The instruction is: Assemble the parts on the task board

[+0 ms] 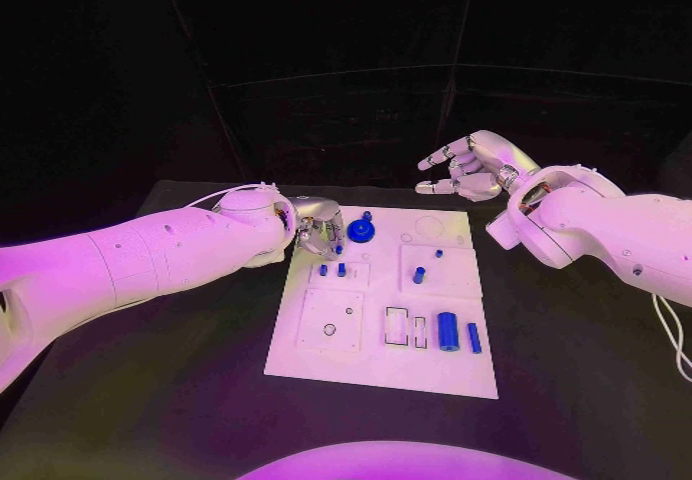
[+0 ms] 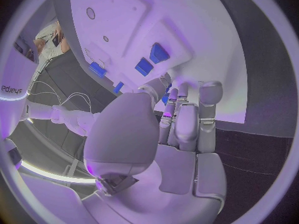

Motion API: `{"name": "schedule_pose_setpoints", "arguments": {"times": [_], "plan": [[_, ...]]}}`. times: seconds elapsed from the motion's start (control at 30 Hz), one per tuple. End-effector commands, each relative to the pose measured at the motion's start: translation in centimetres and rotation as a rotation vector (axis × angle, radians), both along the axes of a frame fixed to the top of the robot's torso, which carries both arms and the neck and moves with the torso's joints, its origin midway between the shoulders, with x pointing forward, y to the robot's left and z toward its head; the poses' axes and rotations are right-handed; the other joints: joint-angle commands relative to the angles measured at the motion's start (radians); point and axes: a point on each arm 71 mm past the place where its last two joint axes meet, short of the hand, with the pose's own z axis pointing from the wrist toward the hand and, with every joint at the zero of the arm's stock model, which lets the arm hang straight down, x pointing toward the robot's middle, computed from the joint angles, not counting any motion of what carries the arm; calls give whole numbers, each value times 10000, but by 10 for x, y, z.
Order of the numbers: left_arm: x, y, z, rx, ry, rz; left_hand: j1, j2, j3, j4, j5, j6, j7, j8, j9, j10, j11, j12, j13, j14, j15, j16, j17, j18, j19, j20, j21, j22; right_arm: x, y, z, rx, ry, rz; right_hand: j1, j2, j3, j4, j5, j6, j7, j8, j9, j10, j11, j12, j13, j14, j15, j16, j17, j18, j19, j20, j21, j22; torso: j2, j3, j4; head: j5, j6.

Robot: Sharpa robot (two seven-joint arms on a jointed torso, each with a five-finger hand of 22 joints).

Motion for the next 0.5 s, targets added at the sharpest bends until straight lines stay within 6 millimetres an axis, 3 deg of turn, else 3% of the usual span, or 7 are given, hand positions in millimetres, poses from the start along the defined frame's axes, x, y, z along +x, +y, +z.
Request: {"name": "schedule_pose_setpoints", "arguments": {"times": [0.03, 0.2, 0.3, 0.33, 0.4, 0.5], "plan": [[1, 1, 2, -119, -70, 124, -58, -58, -26, 18, -11, -47, 3, -21, -5, -89, -12, -35, 0, 0, 60, -35, -9, -109, -10, 75, -41, -7, 0, 1, 1, -20, -6, 66, -8, 86, -40, 8, -50, 0, -12, 51, -9, -21, -43, -23, -25, 529, -62, -32, 203, 49, -52, -28, -46, -8, 0, -2, 0, 4, -1], [1, 4, 2, -127, -96, 222, -41, -56, -25, 8, -10, -65, 12, -44, 0, -100, -7, -48, 3, -1, 65, -30, -11, -106, -13, 83, -45, -7, 1, -1, 0, -152, 142, 14, -8, 81, -47, 6, -56, -6, -12, 48, -11, -56, -42, -78, -72, 517, -62, -64, 150, 61, -86, -28, -75, -61, 4, -3, 1, 0, 3], [1, 9, 3, -177, -185, 329, -28, -67, -33, -3, -11, -109, 23, -88, 3, -130, 6, -77, 6, -3, 75, -26, -22, -100, -24, 96, -64, -18, 2, -3, -3, -426, 393, -14, 52, 111, -69, -23, -90, -47, -15, 36, -18, -602, -49, -932, -775, 423, -68, -289, -175, 145, -339, -33, -303, -451, -1, -6, 2, -6, 7], [1, 13, 3, -250, -240, 416, -32, -78, -45, -4, -11, -152, 33, -124, 2, -146, 15, -92, 8, -6, 82, -27, -35, -95, -36, 104, -86, -35, 3, -5, -4, -593, 448, -24, 144, 189, -53, -36, -100, -37, -34, 48, -15, -1634, -73, -2631, -2149, 288, -90, -613, -626, 243, -622, -52, -572, -892, -4, -12, 10, -42, 27], [2, 19, 5, -469, -340, 600, -43, -99, -71, -1, -12, -256, 42, -200, -4, -178, 25, -120, 9, -15, 93, -34, -71, -82, -64, 117, -137, -79, 4, -7, -6, -895, 464, -19, 331, 283, -19, -63, -115, 48, -73, 92, -4, -2907, -115, -5151, -4191, 107, -144, -1104, -1272, 355, -964, -92, -941, -1457, -2, -16, 21, -62, 37], [2, 31, 10, -1145, -561, 1024, -37, -90, -88, 3, -10, -356, 50, -278, 0, -226, 35, -159, 9, -44, 103, -76, -178, -43, -152, 132, -296, -227, 5, -11, -8, -1468, 416, 28, 736, 384, 53, -109, -198, 368, -78, 162, 1, -3153, -150, -7281, -6003, -15, -188, -1793, -2123, 422, -1135, -162, -1289, -1901, -12, -9, 21, -72, 67]]}}
